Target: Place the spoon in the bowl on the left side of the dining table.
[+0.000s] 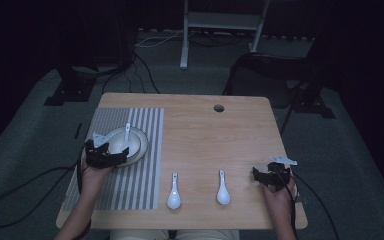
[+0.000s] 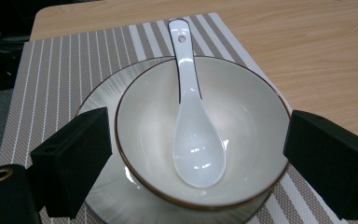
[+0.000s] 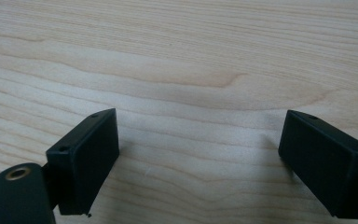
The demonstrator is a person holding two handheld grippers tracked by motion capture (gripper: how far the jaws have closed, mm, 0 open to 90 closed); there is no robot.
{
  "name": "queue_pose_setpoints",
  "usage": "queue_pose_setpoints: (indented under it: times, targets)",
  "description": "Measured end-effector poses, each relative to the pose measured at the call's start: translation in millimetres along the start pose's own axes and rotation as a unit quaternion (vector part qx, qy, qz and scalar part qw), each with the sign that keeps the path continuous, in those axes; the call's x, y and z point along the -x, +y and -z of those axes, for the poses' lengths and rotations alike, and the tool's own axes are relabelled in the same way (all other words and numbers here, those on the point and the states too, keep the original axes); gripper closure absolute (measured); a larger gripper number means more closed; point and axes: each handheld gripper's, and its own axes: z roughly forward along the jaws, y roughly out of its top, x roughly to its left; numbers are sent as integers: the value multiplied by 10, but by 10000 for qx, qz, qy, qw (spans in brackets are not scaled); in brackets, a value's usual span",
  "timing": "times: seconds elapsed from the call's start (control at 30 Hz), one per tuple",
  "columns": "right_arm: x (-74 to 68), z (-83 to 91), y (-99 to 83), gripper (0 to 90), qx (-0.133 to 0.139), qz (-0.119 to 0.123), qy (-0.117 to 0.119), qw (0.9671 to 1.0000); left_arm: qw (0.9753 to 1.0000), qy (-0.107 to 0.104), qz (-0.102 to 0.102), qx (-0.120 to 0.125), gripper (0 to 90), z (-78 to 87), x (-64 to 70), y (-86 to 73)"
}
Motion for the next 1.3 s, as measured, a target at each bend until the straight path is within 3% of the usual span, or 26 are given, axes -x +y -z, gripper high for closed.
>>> queue_pose_setpoints:
  times: [0.6,1.03,1.17,1.3]
  targets:
    - [-2,1,1,115,-4,-9,-1,10000,9996,-272,61,70,78,229,-27,-426]
    - [-1,1,1,115,-6,-7,0,10000,9996,-230,146,43,78,425,-118,-743]
    - [-2,1,1,115,-6,-10,-1,10000,9998,-189,92,-7,78,462,-123,-816]
    - [-2,1,1,115,-6,-8,-1,10000,9996,-220,197,-29,78,541,-155,-938]
